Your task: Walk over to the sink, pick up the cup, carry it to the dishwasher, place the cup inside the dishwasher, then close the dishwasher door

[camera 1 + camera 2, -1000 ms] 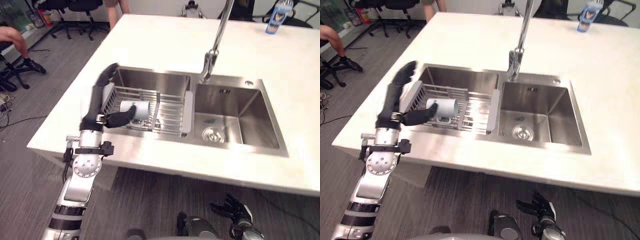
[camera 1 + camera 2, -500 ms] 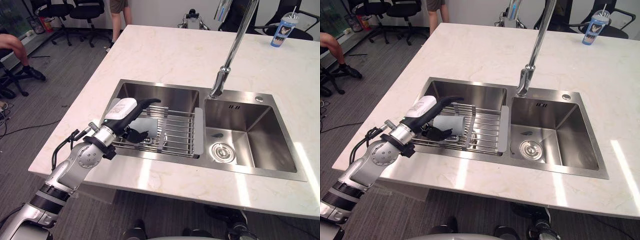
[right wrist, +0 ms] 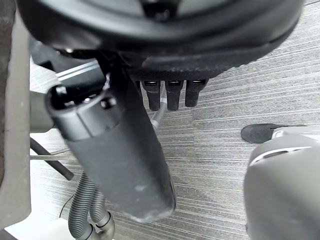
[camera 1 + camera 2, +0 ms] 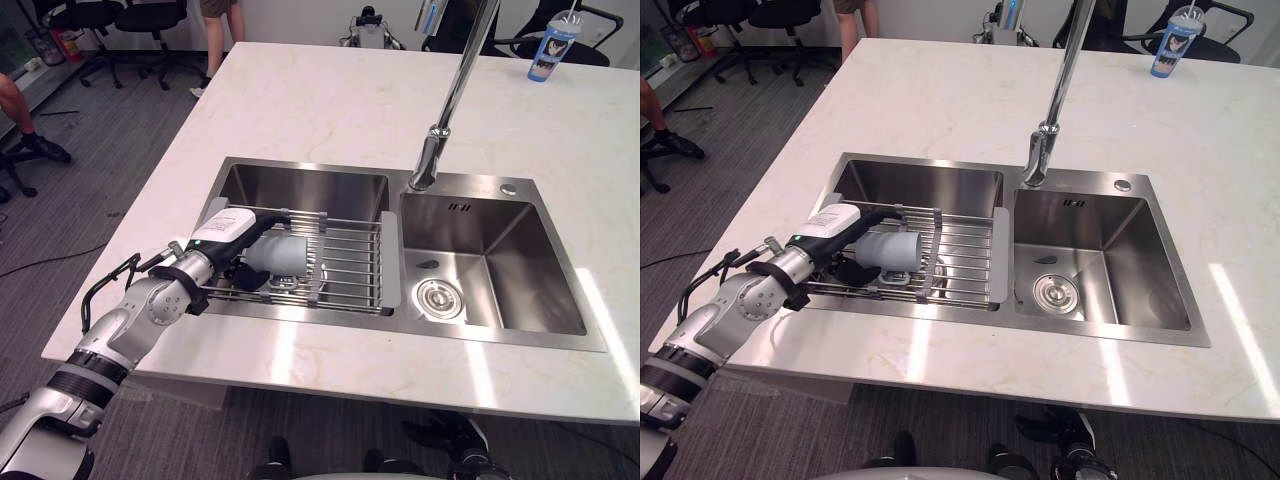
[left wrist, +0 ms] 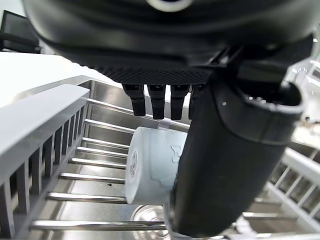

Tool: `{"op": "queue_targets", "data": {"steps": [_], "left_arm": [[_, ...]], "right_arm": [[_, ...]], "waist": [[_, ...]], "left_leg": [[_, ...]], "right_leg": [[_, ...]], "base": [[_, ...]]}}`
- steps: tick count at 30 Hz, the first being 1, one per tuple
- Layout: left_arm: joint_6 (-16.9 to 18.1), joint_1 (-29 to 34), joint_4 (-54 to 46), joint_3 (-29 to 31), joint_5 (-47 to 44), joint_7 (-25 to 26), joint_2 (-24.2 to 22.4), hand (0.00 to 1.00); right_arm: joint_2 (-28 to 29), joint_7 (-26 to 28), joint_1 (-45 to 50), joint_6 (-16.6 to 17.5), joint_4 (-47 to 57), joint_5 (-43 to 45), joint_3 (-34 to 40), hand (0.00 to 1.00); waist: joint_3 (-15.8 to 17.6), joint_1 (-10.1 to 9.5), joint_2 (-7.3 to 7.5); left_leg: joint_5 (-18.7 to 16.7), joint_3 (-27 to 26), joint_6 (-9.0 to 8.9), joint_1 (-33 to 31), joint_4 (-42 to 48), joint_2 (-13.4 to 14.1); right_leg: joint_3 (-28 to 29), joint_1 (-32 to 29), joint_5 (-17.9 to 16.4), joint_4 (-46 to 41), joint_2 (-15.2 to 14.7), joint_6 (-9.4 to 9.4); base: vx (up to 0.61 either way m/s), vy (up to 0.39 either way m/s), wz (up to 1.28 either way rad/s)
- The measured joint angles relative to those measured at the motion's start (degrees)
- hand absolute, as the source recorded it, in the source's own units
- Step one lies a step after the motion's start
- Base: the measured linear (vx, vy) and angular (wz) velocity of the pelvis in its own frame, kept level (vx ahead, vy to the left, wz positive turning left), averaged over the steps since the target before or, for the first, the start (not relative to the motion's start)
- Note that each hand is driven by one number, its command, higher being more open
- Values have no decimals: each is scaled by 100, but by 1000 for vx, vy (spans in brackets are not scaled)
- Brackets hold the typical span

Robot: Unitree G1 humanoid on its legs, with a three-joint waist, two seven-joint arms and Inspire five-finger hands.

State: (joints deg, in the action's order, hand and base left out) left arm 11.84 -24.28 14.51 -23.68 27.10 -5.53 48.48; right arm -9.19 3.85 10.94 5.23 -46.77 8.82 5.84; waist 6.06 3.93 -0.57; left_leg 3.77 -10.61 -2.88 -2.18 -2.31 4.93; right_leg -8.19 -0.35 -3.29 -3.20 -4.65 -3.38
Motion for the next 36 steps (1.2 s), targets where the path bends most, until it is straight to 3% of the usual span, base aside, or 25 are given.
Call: {"op": "queue_targets", "data": {"steps": [6,16,22,27,32,36], "left_arm": [[-79,-243,171,-24,99,-101,58,30],[-102,-110,91,123,-198,-109,-13,30],[-163,1009,-1066,1613,-1397,444,-1238,30],[-140,2009,-2072,2256,-2553,963,-2630,30],[-125,3058,-2869,2383,-3486,1191,-3723,30],[-99,3296,-3165,2266,-3716,1244,-3987,30]], "right_arm": [[0,29,14,-6,10,-1,-9,90],[0,11,54,-6,21,6,2,90],[22,-24,73,-5,23,14,54,90],[113,-74,55,-4,24,39,289,90],[239,-206,40,-4,23,116,501,90],[293,-326,-43,-7,77,116,500,90]], "waist": [[-4,39,-30],[2,46,-74],[2,-22,-73],[-1,-116,-73],[-5,-186,-64],[65,-238,36]], "left_leg": [[46,-124,35,48,-153,-53],[70,-106,59,174,-257,-109],[72,-76,61,224,-259,-120],[69,-116,59,337,-260,-108],[-14,-375,23,473,-221,-70],[-316,-793,64,226,347,10]], "right_leg": [[132,-34,109,148,-27,-46],[125,84,149,233,-61,-58],[125,149,148,242,-69,-57],[191,212,141,199,-66,-56],[470,178,142,105,-45,-61],[958,-169,211,-141,-38,-138]], "base": [[4,25,-11],[4,2,-1],[0,0,0],[-15,2,-3],[-35,13,-26],[-50,32,-58]]}}
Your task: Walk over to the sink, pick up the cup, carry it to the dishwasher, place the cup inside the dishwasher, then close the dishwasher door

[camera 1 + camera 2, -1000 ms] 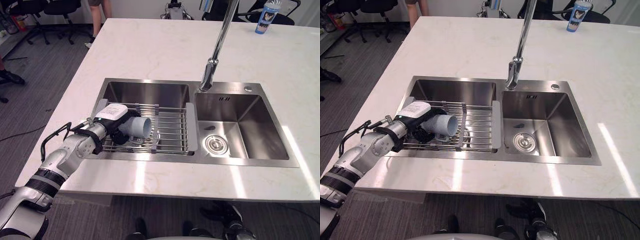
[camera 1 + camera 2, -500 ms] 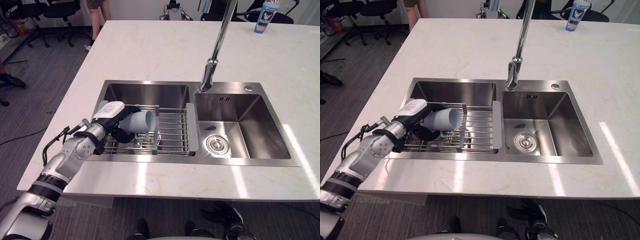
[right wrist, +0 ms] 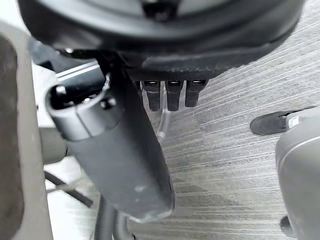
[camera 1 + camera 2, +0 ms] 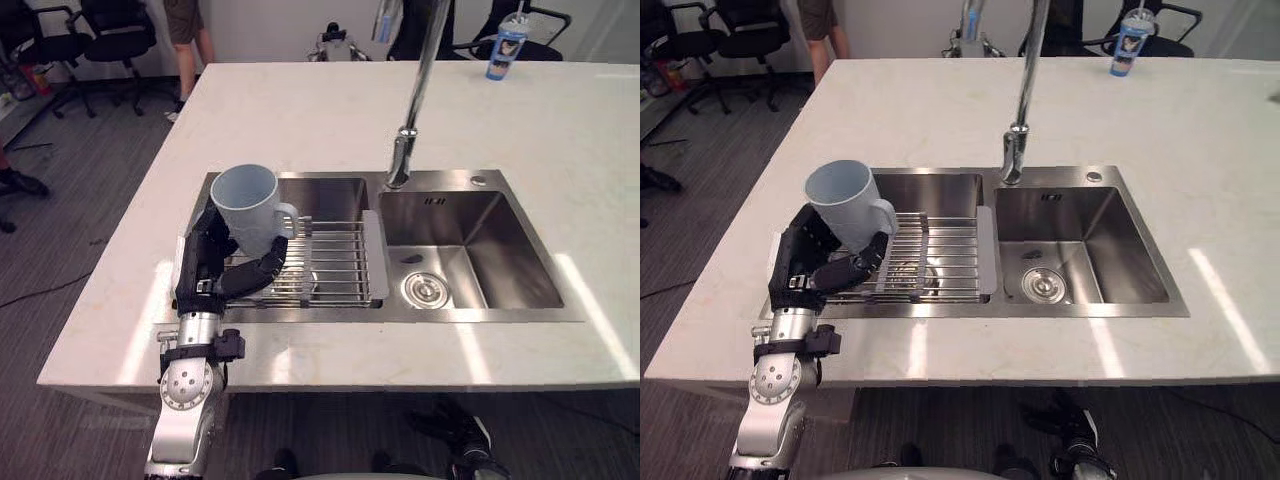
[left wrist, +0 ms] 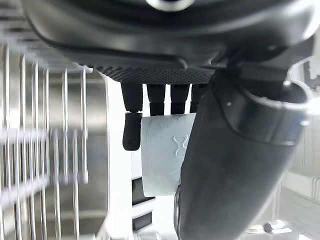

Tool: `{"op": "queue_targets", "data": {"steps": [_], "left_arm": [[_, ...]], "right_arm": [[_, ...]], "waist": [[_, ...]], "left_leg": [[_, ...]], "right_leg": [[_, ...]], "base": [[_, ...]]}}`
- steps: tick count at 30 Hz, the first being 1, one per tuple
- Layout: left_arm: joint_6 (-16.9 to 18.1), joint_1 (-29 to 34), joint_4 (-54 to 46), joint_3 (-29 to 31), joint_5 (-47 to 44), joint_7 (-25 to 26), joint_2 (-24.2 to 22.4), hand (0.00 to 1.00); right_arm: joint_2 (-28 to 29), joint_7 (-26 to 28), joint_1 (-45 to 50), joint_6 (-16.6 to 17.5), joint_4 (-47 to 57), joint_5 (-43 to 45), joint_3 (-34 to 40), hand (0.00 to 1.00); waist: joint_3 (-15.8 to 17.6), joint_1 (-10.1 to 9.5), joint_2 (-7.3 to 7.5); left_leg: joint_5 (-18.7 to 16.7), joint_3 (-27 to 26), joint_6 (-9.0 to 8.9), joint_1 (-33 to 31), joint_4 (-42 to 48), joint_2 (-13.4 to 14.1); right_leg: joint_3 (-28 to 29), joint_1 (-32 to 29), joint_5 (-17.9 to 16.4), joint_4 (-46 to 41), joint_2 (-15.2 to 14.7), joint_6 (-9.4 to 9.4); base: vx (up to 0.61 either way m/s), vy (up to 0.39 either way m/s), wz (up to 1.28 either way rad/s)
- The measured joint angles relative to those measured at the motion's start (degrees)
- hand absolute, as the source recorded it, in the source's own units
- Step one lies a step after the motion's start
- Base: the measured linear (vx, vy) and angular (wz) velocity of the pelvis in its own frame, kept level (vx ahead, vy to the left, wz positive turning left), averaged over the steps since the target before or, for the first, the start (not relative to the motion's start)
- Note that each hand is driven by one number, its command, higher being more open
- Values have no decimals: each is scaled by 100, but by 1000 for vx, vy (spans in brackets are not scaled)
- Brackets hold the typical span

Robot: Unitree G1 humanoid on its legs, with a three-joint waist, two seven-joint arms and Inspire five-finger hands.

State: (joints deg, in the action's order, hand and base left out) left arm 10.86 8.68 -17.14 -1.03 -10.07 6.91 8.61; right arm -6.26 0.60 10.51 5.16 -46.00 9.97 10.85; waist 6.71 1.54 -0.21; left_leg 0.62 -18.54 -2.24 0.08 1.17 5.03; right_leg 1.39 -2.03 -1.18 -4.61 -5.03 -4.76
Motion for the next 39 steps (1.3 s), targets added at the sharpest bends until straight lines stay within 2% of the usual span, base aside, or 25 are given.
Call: {"op": "queue_targets", "data": {"steps": [1,4,5,6,7,9,11,13,14,16,17,18,19,20,21,23,24,25,26,27,28,31,35,36,39], "left_arm": [[3,-6,-63,-50,-16,38,-11,30],[58,-36,-356,-288,-12,86,-131,30],[72,-45,-407,-339,-8,84,-187,30],[78,-65,-424,-342,-6,75,-225,30],[80,47,-401,-349,-14,69,-326,30],[94,193,-422,-374,-19,68,-370,30],[103,322,-481,-381,-82,74,-392,30],[100,352,-496,-385,-116,66,-437,30],[94,336,-458,-386,-118,53,-510,30],[11,396,-414,-478,-130,58,-565,30],[12,417,-414,-530,-159,63,-538,30],[16,401,-429,-570,-234,53,-474,30],[23,399,-452,-604,-241,44,-480,30],[25,402,-496,-704,-245,35,-479,30],[51,402,-537,-813,-258,-6,-479,30],[89,388,-554,-929,-342,-81,-486,30],[90,376,-520,-1047,-355,-100,-486,30],[90,358,-478,-1106,-353,-115,-488,30],[89,331,-430,-1195,-352,-158,-499,30],[90,242,-347,-1200,-349,-205,-516,30],[88,146,-223,-1187,-350,-201,-505,30],[66,104,281,-1058,-350,-91,-413,30],[53,186,395,-943,-353,-50,-413,30],[53,200,394,-939,-353,-50,-415,30],[49,234,390,-948,-353,-67,-448,30]], "right_arm": [[22,-26,-16,-1,52,0,0,90],[94,-181,20,-9,375,0,-9,90],[80,-238,-44,-4,471,0,3,90],[88,-274,-66,1,539,2,8,90],[94,-321,26,0,594,1,-10,90],[99,-305,105,2,594,-2,-17,90],[85,-301,102,1,592,-4,-46,90],[9,-324,-127,-1,579,-2,-47,90],[-55,-329,-321,-1,548,-1,-45,90],[-117,-385,-487,-1,419,1,-48,90],[-120,-413,-484,8,420,2,-59,90],[-133,-456,-517,22,440,4,-31,90],[-140,-468,-512,27,464,7,4,90],[-162,-524,-448,29,608,10,4,90],[-168,-568,-279,34,866,10,4,90],[-164,-559,-169,45,1060,10,-2,90],[-155,-559,-104,65,1082,10,-2,90],[-152,-562,-67,67,1072,10,0,90],[-157,-568,-28,64,1055,10,7,90],[-165,-569,-25,64,1039,9,14,90],[-125,-576,-40,62,960,9,16,90],[48,-547,-21,55,816,-3,-20,90],[60,-546,-56,56,785,-61,-245,90],[59,-543,-78,57,729,-92,-298,90],[43,-571,-164,56,623,-119,-448,90]], "waist": [[-1,0,-15],[127,35,123],[141,13,117],[198,16,108],[253,-3,137],[230,-86,144],[162,-292,221],[124,-431,136],[193,-431,30],[311,-371,-146],[315,-374,-160],[307,-358,-136],[313,-348,-126],[334,-354,-89],[317,-346,-92],[279,-250,-97],[193,-164,-122],[127,-139,-144],[18,-89,-229],[-79,-31,-385],[-68,-41,-326],[-127,-79,-220],[-143,-177,-202],[-154,-237,-192],[-159,-241,-175]], "left_leg": [[-77,-29,12,-92,163,23],[-399,-69,145,-523,890,114],[-420,-96,227,-603,899,177],[-446,-139,266,-607,941,179],[-525,-125,395,-541,1107,134],[-526,-105,417,-561,1160,104],[-469,-50,450,-951,1390,45],[-157,11,398,-1542,1443,40],[9,106,384,-1735,1421,88],[214,420,287,-1740,1444,241],[331,673,181,-1747,1458,267],[566,1046,-99,-1739,1284,216],[494,1129,-139,-1764,1408,237],[93,1099,18,-1777,2020,299],[-323,1072,83,-1668,2559,364],[-809,1075,-3,-1281,2912,490],[-955,1083,-56,-935,2702,502],[-984,1086,-110,-725,2402,497],[-968,1090,-152,-314,1507,463],[-889,1115,-290,-125,812,447],[-779,1141,-355,-94,681,397],[-721,1202,-282,-72,683,213],[-617,1460,-120,-207,685,-1],[-568,1596,-82,-282,691,-36],[-321,2003,-100,-594,688,-171]], "right_leg": [[51,-62,9,-52,3,-11],[11,-557,45,-631,-36,-74],[-185,-669,54,-736,-45,-210],[-312,-732,-160,-1099,-106,-160],[-672,-728,-990,-2866,-274,-99],[-747,-489,-1254,-3331,-268,-265],[-741,-34,-1487,-2934,-181,-317],[-718,37,-1657,-1703,-9,-120],[-756,149,-1598,-1173,120,161],[-835,306,-1412,-983,370,274],[-891,343,-1390,-1009,446,320],[-1045,327,-1300,-1001,442,465],[-1117,301,-1264,-1008,433,519],[-1183,255,-1190,-1014,413,569],[-1232,196,-1115,-1022,377,598],[-1307,131,-995,-980,333,601],[-1377,67,-904,-879,306,561],[-1410,30,-845,-800,299,530],[-1468,-69,-727,-657,314,467],[-1589,-183,-670,-606,344,429],[-1619,-195,-625,-610,276,374],[-1672,-98,-492,-578,123,240],[-1937,8,-370,-443,-39,153],[-2080,31,-359,-425,-73,150],[-2727,96,-359,-424,-208,149]], "base": [[-46,13,-49],[-104,44,-35],[-148,23,-36],[-188,25,-17],[-158,2,4],[-124,-2,10],[-139,-50,13],[-217,-77,14],[-200,-68,28],[-240,-92,33],[-342,-148,41],[-232,-102,39],[-327,-111,40],[-258,-61,31],[-272,-50,25],[-195,31,27],[-158,73,34],[-145,100,37],[-126,131,42],[-125,154,43],[-102,163,34],[-60,125,17],[-81,86,40],[-106,29,91],[-107,9,113]]}}
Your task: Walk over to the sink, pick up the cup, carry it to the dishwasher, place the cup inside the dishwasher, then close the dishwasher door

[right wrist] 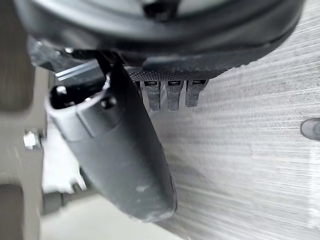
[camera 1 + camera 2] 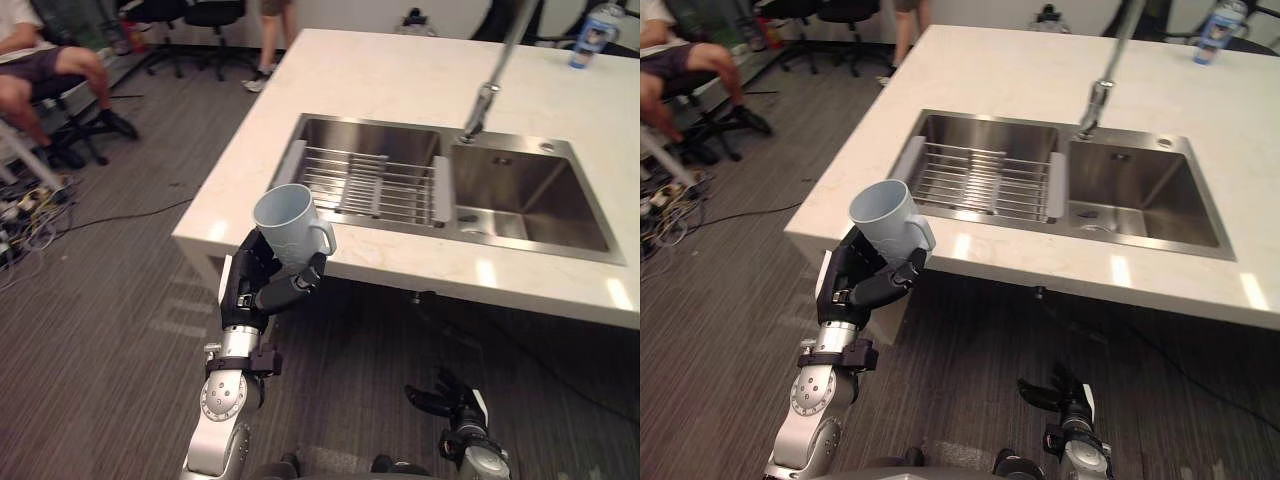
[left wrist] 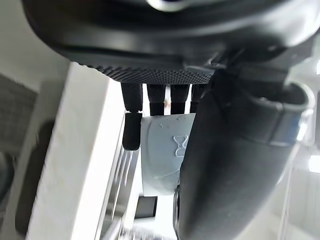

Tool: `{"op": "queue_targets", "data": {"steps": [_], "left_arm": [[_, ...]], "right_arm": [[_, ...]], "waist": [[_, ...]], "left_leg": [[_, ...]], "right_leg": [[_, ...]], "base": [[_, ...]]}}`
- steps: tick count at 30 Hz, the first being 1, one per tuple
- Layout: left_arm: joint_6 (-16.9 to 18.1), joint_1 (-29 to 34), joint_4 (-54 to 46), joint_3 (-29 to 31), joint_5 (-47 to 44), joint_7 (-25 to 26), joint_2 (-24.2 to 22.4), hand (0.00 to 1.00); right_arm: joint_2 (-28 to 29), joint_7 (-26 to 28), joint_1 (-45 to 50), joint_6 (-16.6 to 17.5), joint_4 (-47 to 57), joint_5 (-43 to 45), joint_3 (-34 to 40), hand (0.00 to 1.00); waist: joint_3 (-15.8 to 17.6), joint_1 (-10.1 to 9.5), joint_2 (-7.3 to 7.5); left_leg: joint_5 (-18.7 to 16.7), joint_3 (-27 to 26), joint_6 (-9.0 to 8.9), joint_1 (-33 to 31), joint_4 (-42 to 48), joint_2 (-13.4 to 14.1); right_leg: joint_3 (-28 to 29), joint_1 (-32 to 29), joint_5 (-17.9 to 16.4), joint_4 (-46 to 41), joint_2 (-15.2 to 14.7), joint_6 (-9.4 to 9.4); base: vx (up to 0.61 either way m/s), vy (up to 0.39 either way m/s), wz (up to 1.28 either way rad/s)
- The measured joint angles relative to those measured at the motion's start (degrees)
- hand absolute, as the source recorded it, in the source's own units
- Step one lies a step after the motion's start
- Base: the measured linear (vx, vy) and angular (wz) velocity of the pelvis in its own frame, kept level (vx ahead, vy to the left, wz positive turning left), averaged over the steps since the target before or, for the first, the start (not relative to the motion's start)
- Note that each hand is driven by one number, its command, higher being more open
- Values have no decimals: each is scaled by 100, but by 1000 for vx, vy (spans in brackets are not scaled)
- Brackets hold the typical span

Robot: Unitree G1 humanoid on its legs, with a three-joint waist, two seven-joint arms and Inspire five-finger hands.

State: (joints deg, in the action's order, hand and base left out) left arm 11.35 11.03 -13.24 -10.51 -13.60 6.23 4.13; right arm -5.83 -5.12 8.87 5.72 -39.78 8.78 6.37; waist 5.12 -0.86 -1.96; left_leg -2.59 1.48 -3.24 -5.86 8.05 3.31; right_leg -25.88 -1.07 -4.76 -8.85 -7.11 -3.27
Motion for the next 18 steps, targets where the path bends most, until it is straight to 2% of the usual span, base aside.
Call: {"op": "queue_targets", "data": {"steps": [1,2,3,4,5,6,7,8,9,10,11,12,13,14,15,18], "left_arm": [[-11,-3,-1,3,-2,5,-36,30],[-10,0,-13,22,-2,6,-54,30],[-11,1,-14,47,-12,21,-90,30],[-12,2,-13,43,-26,29,-97,30],[-12,2,-13,32,-96,-4,-111,30],[-10,2,-14,24,-108,-10,-129,30],[-7,9,-20,9,-111,-13,-168,30],[-7,23,-13,10,-124,-9,-198,30],[-3,101,-27,2,-167,-7,-168,30],[-10,142,-24,14,-200,-5,-150,30],[-49,202,-15,21,-227,-4,-133,30],[-127,242,-4,5,-226,-4,-134,30],[-151,251,-4,-4,-225,-6,-127,30],[-166,248,-4,-7,-224,-6,-81,30],[-167,247,-4,-10,-223,-7,-35,30],[-168,211,-3,-49,-224,-6,-4,30]], "right_arm": [[-17,-14,-15,1,-1,-3,7,90],[-46,-37,-44,-1,-20,-15,13,90],[-76,-75,-79,3,-12,-28,11,90],[-99,-96,-85,5,4,-52,10,90],[-214,-165,-97,2,5,-150,7,90],[-259,-177,-95,2,5,-180,7,90],[-353,-192,-91,1,4,-223,8,90],[-422,-220,-148,-22,-40,-235,14,90],[-419,-235,-184,-26,-33,-248,13,90],[-402,-234,-205,-27,-33,-281,12,90],[-384,-226,-240,-28,-34,-401,-9,90],[-396,-202,-285,-53,-53,-463,-46,90],[-382,-178,-314,-75,-72,-473,-69,90],[-308,-110,-371,-108,-113,-516,-164,90],[-252,-62,-394,-105,-113,-579,-276,90],[-186,8,-433,-100,-98,-598,-369,90]], "waist": [[3,18,5],[11,-6,14],[52,-46,83],[49,-36,78],[47,45,73],[42,59,65],[8,52,-1],[-25,28,-56],[-28,13,56],[-19,15,111],[16,32,165],[27,62,164],[32,106,157],[42,182,165],[45,188,162],[45,195,157]], "left_leg": [[222,-173,60,-143,-95,-30],[252,-592,207,-190,-208,7],[9,-1604,360,-347,201,290],[-158,-2171,440,-435,475,479],[-368,-3403,517,-499,993,816],[-380,-3671,523,-486,1072,882],[-367,-3801,530,-468,1083,914],[-345,-3532,608,-551,1077,779],[-483,-3304,611,-572,1070,510],[-572,-3175,640,-584,1090,358],[-688,-2893,727,-585,1193,91],[-803,-2574,866,-574,1276,-173],[-838,-2388,924,-555,1276,-290],[-837,-1992,918,-494,1240,-485],[-831,-1658,923,-412,1184,-618],[-783,-1019,1012,-273,1105,-871]], "right_leg": [[-386,61,0,7,-117,0],[-665,112,1,20,-181,1],[-996,195,1,11,-283,-7],[-1213,250,-2,0,-343,-13],[-1731,450,-12,-30,-523,-127],[-1914,522,-23,-71,-596,-201],[-2160,605,-111,-146,-646,-290],[-2453,718,-243,-346,-810,-497],[-2543,748,-365,-645,-1068,-661],[-2593,775,-449,-847,-1217,-702],[-2558,823,-624,-1347,-1524,-516],[-2071,681,-773,-2122,-1808,71],[-1586,529,-818,-2541,-1857,340],[-333,162,-1052,-3033,-1554,188],[671,-156,-1241,-3114,-1123,46],[1914,-786,-1400,-2837,-469,99]], "base": [[-123,34,144],[-174,76,170],[-129,60,136],[-105,118,187],[-41,120,168],[-36,200,180],[-31,216,142],[-16,278,159],[5,240,137],[56,260,136],[99,260,147],[120,263,155],[145,241,175],[227,196,180],[241,153,171],[239,47,145]]}}
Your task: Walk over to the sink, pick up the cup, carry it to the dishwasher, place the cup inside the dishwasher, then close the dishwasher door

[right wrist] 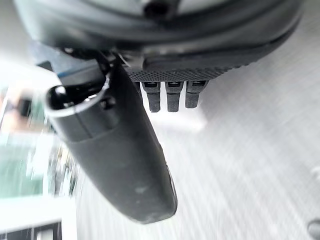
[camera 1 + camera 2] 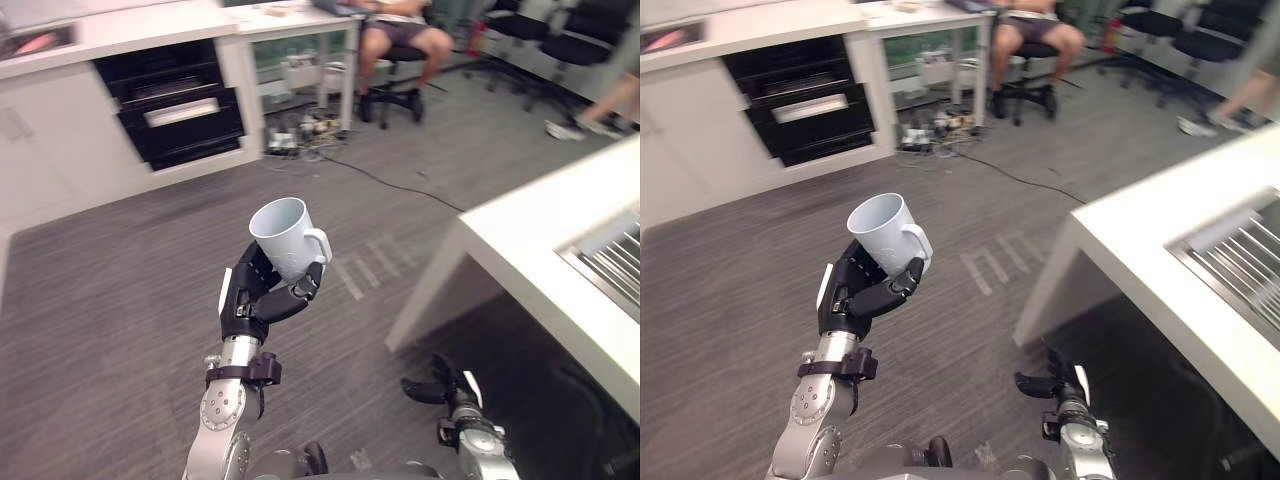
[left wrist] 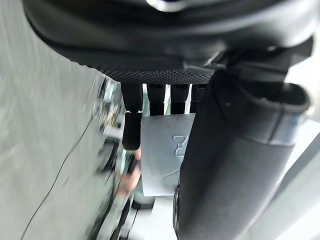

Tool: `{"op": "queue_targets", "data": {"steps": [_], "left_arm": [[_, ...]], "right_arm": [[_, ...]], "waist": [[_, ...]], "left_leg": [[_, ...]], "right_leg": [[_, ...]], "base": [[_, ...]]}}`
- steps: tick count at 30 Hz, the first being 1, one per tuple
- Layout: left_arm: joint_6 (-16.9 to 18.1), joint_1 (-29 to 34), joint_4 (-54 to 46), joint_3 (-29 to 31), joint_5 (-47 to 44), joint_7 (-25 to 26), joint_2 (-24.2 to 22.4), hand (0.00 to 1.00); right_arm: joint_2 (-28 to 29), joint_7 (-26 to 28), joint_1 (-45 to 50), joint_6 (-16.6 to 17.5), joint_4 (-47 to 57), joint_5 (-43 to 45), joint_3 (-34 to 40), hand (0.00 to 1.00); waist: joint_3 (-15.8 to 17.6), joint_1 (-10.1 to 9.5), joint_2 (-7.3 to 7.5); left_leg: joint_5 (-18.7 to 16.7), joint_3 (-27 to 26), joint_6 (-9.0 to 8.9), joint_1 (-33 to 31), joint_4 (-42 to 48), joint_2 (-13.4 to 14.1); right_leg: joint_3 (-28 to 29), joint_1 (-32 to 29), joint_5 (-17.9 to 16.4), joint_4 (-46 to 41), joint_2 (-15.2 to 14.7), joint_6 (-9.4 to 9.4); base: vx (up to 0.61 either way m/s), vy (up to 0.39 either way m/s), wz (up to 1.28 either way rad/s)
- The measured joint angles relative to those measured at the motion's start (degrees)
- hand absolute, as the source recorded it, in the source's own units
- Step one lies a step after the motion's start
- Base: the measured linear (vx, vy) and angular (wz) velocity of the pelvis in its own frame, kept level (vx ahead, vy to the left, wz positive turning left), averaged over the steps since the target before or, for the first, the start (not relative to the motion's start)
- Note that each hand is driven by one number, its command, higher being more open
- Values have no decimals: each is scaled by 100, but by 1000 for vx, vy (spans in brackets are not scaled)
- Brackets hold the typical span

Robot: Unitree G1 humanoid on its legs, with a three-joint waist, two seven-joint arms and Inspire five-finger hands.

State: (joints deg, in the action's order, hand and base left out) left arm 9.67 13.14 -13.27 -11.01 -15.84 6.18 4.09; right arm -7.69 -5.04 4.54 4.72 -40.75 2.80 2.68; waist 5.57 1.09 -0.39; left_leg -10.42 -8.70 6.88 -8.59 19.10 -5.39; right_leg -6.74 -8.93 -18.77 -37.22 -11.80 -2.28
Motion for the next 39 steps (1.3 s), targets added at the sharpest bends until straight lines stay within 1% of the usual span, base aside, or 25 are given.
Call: {"op": "queue_targets", "data": {"steps": [2,3,4,5,6,7,8,9,10,11,16,21,26,27,29,30,31,32,33,34,35,36,37,38,39], "left_arm": [[0,-118,-1,-235,-1,1,26,30],[0,-129,-7,-293,-1,1,27,30],[0,-124,-76,-384,1,-3,39,30],[0,-102,-216,-446,-1,-11,76,30],[7,-40,-479,-460,-2,-23,168,30],[52,-32,-548,-455,-2,-24,186,30],[85,-38,-556,-462,-5,-25,101,30],[85,-47,-630,-471,-16,-58,-1,30],[85,-52,-636,-472,-29,-63,-17,30],[71,-331,473,-853,-121,-242,350,30],[71,-324,474,-815,-120,-241,349,30],[71,-319,652,-525,-109,-248,321,30],[-75,-292,896,228,-99,5,119,30],[-75,-292,892,328,-98,37,109,30],[-76,-259,797,594,-97,129,31,30],[-77,-135,622,694,-98,139,-5,30],[-72,-57,521,689,-99,147,11,30],[-66,60,342,700,-97,173,65,30],[-64,141,219,706,-96,217,115,30],[-58,154,205,733,-96,242,135,30],[-70,153,252,741,-97,272,169,30],[-62,137,248,734,-97,275,173,30],[-63,108,256,716,-97,275,173,30],[-63,25,303,652,-97,274,173,30],[-64,-147,473,507,-96,266,175,30]], "right_arm": [[95,11,232,-31,247,1,3,90],[130,11,336,-37,383,1,7,90],[187,14,514,-48,680,1,5,90],[222,14,639,-53,917,2,-14,90],[261,28,725,-53,1157,1,-99,90],[275,49,754,-52,1281,2,-97,90],[236,59,737,-48,1444,2,-71,90],[181,48,740,-38,1673,2,-71,90],[176,48,735,-36,1699,2,-71,90],[-98,124,617,-43,323,4,-85,90],[-91,126,635,-42,322,4,-85,90],[-72,69,771,-48,227,3,-86,90],[-42,-126,480,-108,95,-19,-83,90],[-35,-155,414,-108,96,-25,-78,90],[-29,-241,189,-109,110,-73,-10,90],[-12,-242,139,-119,154,-89,2,90],[11,-243,155,-117,207,-104,10,90],[44,-246,159,-119,301,-137,39,90],[48,-240,105,-118,361,-182,29,90],[56,-225,40,-118,361,-200,17,90],[94,-189,22,-117,368,-200,-4,90],[141,-180,80,-117,432,-200,-86,90],[173,-169,100,-117,454,-200,-94,90],[191,-168,130,-122,496,-199,-91,90],[179,-169,196,-134,607,-199,-41,90]], "waist": [[38,21,9],[44,4,22],[72,6,101],[60,15,235],[12,-112,545],[-28,-194,620],[-99,-203,488],[-149,-178,413],[-149,-176,413],[-373,-22,320],[-374,-29,327],[-411,16,302],[-321,-11,267],[-289,-24,253],[-74,-35,186],[16,-52,240],[29,-41,314],[51,-53,458],[106,-72,470],[177,-75,436],[274,-60,305],[317,-26,265],[328,1,283],[350,57,307],[367,192,299]], "left_leg": [[-32,738,-6,177,88,-115],[-54,827,-20,242,117,-117],[-148,861,-113,370,106,-123],[-225,937,-61,437,117,-171],[-309,1060,-73,501,157,-327],[-389,1086,-87,470,249,-339],[-577,1161,-366,297,523,-139],[-714,709,-678,143,629,291],[-732,582,-766,115,631,379],[-60,-453,-901,174,-69,1248],[-61,-532,-901,286,-119,1239],[-55,-558,-893,514,-336,1172],[-117,-162,-896,238,-51,1108],[-151,-140,-884,223,-6,1107],[-469,0,-743,206,340,1070],[-699,156,-633,190,533,948],[-783,207,-495,186,548,806],[-844,349,-369,182,510,537],[-839,465,-190,190,460,425],[-836,513,-172,223,460,434],[-843,696,-164,308,457,541],[-891,868,-170,364,387,606],[-896,957,-177,405,315,603],[-921,1126,-186,488,213,605],[-984,1418,-225,696,4,594]], "right_leg": [[1409,-410,-13,502,732,-120],[1632,-466,2,570,832,-146],[1734,-518,105,703,854,-262],[1644,-527,384,879,737,-300],[1498,-580,962,1132,542,-266],[1440,-594,1080,1191,486,-459],[1101,-452,1031,1287,545,-441],[642,-276,1103,1618,589,-313],[581,-249,1118,1670,592,-289],[669,431,2137,3504,841,-193],[755,452,2138,3524,850,-196],[715,655,2185,3801,815,-198],[400,730,2215,3892,730,-223],[359,725,2161,3813,719,-244],[212,541,1570,2902,624,-319],[110,336,1045,2141,434,-262],[91,210,816,1773,303,-240],[60,35,507,1252,46,-45],[58,-241,544,613,-71,254],[71,-495,663,125,-80,464],[113,-734,472,-110,152,339],[104,-934,408,36,399,251],[74,-1054,421,123,489,225],[31,-1202,477,399,584,138],[-48,-1406,728,1095,696,-78]], "base": [[271,-55,182],[252,-91,175],[169,-86,163],[280,-193,170],[255,-214,111],[327,-291,94],[251,-233,120],[231,-212,117],[125,-110,75],[40,-40,10],[0,1,-8],[17,4,-2],[51,22,24],[-9,50,26],[-54,86,48],[-80,88,57],[-31,77,76],[52,76,70],[107,87,63],[159,86,51],[263,62,55],[227,43,61],[287,-8,66],[289,-65,95],[605,-149,118]]}}
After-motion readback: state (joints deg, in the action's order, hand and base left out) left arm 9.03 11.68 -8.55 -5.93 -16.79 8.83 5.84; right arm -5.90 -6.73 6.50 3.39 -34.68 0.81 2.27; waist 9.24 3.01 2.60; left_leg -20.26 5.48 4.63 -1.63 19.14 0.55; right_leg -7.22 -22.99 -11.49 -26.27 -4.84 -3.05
